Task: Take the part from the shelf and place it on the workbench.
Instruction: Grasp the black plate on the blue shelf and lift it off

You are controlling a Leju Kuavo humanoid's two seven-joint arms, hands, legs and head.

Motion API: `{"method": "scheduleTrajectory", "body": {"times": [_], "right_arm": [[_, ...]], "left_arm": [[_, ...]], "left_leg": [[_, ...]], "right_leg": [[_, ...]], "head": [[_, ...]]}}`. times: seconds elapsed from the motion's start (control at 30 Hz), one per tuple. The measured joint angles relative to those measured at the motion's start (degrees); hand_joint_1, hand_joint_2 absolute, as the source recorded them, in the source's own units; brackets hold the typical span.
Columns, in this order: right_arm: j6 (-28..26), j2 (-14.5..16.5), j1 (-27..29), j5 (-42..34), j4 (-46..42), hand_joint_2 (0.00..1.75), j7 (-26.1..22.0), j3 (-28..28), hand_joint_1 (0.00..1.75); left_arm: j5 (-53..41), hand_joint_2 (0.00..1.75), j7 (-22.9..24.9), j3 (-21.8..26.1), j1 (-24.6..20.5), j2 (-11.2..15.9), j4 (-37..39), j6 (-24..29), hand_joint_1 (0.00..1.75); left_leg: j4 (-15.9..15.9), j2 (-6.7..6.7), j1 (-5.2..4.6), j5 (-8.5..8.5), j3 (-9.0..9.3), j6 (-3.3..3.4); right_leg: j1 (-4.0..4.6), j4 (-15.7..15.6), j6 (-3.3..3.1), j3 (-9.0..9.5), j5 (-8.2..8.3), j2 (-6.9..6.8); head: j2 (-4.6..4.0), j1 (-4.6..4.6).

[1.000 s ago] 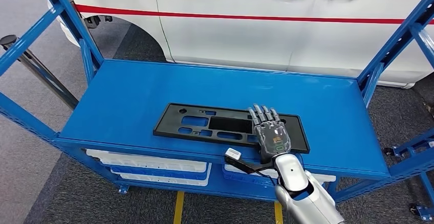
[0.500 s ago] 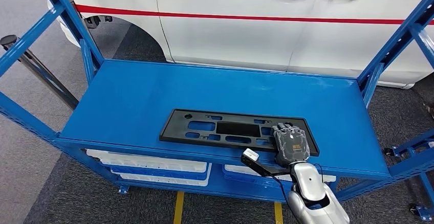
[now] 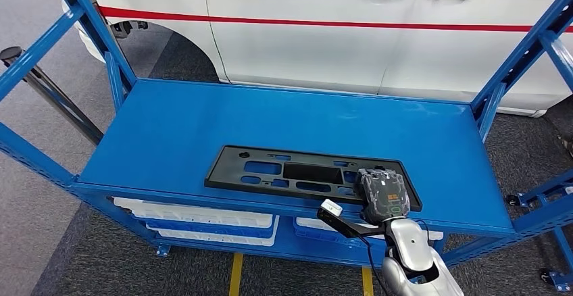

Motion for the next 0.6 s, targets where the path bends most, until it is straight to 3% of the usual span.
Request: {"method": "scheduleTrajectory", "body": {"times": [0.6], "right_arm": [[0.0,0.0,0.4,-0.5,-0.9,1.75,-0.3,0.0,1.75]], "left_arm": [[0.0,1.75,0.1,0.0,-0.2,0.0,0.2,0.5,0.00]], "left_leg": [[0.0,0.00,0.00,0.00,0.00,0.01]], "right_leg": [[-0.17,0.0,0.01,0.00,0.01,0.00]], "head": [[0.00,0.00]]}}
